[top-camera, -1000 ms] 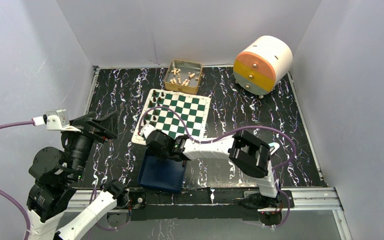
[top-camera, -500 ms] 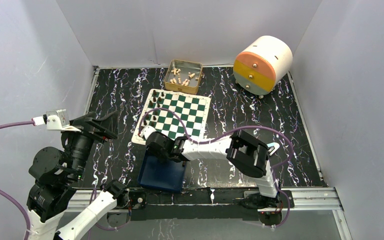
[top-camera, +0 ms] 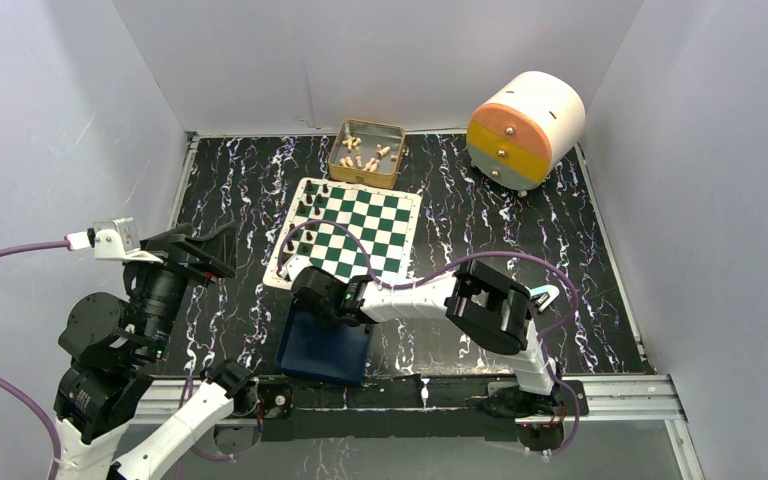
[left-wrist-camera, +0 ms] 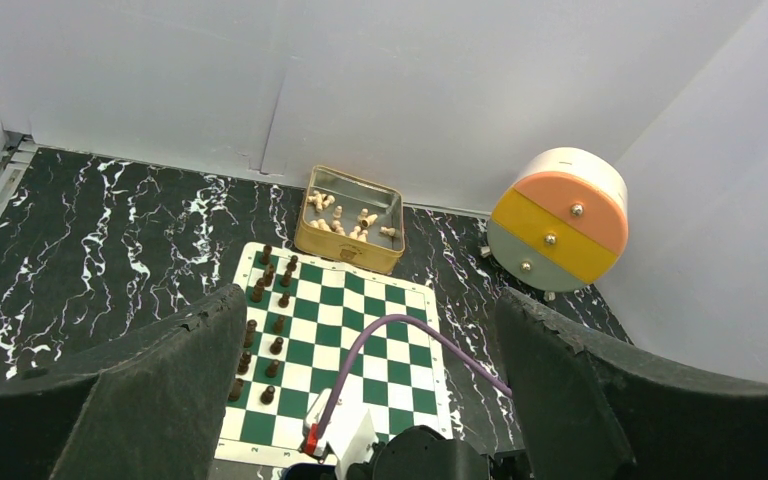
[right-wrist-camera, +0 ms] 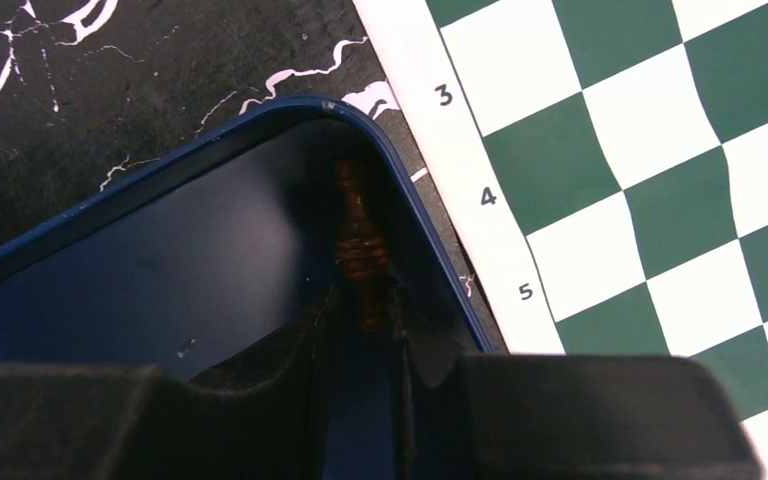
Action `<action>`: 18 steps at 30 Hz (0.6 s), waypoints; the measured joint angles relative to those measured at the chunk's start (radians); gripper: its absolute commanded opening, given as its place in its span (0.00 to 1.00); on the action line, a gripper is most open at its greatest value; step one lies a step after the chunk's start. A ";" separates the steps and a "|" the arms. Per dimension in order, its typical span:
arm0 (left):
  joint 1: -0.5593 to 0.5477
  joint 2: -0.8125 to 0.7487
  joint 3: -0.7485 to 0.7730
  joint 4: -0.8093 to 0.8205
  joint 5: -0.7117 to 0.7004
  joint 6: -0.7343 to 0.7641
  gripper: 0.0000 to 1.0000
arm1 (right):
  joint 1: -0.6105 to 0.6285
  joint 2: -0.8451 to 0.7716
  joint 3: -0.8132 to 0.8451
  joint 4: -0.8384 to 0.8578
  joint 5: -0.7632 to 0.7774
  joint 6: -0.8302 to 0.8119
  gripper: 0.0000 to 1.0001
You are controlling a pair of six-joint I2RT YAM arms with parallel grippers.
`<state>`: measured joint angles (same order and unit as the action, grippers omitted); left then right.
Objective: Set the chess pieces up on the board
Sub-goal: Pick up the chess piece from the storage box.
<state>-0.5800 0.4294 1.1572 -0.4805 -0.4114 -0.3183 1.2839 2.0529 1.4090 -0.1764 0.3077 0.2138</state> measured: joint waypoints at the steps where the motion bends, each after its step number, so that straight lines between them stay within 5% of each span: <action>1: 0.000 0.000 0.000 0.000 0.000 0.000 0.90 | 0.000 0.000 0.000 0.000 -0.002 0.003 0.26; 12: 0.000 0.005 0.000 -0.014 0.002 -0.015 0.88 | 0.000 -0.013 -0.020 0.015 -0.010 0.005 0.12; 18: 0.000 0.035 -0.006 -0.034 0.010 -0.050 0.85 | 0.000 -0.147 -0.145 0.047 -0.021 0.003 0.10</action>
<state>-0.5804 0.4641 1.1515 -0.5148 -0.4019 -0.3683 1.2842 1.9057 1.2636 -0.1291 0.2863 0.2173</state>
